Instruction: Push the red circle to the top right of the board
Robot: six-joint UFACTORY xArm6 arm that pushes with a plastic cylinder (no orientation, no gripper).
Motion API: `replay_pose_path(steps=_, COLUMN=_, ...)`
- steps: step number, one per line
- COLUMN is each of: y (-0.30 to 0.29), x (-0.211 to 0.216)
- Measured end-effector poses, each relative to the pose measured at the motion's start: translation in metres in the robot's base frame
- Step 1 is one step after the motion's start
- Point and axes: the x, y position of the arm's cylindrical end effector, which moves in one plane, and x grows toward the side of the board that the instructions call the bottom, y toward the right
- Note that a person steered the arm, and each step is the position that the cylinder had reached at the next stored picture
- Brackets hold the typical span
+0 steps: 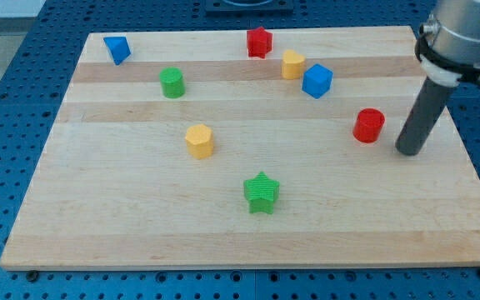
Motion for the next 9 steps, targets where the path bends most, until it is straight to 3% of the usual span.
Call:
replay_pose_path(steps=1, y=-0.051, x=0.0)
replay_pose_path(steps=3, y=-0.005, x=-0.091)
replay_pose_path(steps=5, y=-0.007, x=-0.079)
replay_pose_path(steps=7, y=0.037, x=-0.168)
replay_pose_path(steps=9, y=0.023, x=-0.126)
